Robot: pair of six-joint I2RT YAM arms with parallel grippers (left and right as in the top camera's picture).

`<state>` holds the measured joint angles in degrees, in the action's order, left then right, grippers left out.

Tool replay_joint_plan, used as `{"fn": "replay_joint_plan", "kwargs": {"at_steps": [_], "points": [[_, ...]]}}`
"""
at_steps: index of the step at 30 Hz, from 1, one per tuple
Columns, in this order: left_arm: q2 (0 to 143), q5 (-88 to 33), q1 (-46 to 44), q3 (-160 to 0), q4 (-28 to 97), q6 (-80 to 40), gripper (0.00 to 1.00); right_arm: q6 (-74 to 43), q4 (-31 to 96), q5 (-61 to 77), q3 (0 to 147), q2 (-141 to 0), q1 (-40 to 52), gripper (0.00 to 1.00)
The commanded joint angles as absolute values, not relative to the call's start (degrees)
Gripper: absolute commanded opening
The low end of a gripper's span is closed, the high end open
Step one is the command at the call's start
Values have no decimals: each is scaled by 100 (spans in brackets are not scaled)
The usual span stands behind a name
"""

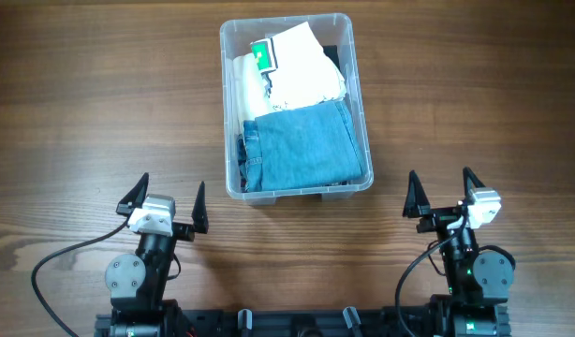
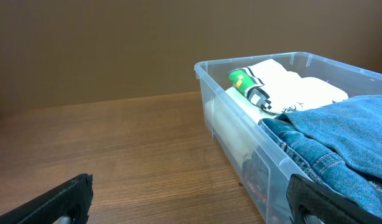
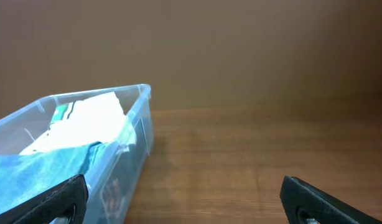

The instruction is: Pack container

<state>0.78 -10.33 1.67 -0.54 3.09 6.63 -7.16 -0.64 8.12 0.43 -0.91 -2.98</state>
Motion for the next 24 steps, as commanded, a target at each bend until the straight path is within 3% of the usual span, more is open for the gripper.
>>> {"fn": "replay_joint_plan", "kwargs": {"at_steps": [1, 24], "points": [[16, -998, 215, -32, 346, 729, 100, -598, -73, 908, 27, -19, -360, 100], [16, -996, 215, -32, 346, 729, 100, -639, -73, 908, 30, -27, -362, 100]]}}
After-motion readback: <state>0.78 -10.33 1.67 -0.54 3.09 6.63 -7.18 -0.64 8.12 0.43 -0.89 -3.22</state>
